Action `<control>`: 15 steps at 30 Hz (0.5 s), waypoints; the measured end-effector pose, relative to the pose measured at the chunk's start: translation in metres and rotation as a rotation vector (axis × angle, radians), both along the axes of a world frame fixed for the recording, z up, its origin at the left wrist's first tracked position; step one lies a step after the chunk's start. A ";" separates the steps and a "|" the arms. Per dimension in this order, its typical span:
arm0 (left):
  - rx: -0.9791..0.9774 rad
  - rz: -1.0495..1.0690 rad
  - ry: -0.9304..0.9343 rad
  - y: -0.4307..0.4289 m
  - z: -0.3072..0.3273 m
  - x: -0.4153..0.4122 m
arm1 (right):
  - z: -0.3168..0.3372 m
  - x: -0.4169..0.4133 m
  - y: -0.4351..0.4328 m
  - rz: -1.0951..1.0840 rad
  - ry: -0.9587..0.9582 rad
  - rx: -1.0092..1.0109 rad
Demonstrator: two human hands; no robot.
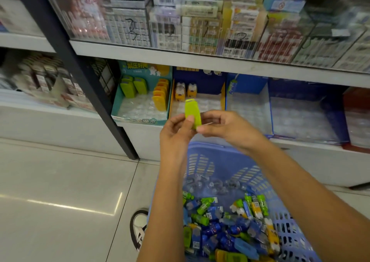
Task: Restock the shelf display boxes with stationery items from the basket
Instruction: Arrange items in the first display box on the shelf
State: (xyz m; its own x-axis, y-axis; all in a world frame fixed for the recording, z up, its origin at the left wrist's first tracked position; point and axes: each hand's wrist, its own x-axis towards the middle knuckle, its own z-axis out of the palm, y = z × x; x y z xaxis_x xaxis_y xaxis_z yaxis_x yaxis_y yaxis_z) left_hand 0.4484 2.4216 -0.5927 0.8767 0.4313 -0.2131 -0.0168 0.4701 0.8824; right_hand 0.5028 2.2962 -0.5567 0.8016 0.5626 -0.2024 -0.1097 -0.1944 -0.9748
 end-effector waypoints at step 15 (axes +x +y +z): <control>1.296 -0.065 0.395 0.089 -0.022 0.007 | 0.017 0.074 0.167 -0.048 -0.711 -0.345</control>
State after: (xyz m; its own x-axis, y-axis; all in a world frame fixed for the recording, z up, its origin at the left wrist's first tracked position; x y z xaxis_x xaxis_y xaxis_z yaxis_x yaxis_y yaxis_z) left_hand 0.4556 2.5101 -0.6145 0.8781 0.4733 0.0709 0.3291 -0.7048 0.6285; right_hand 0.5764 2.4634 -0.5393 0.8260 0.5227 0.2108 0.5008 -0.5091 -0.7000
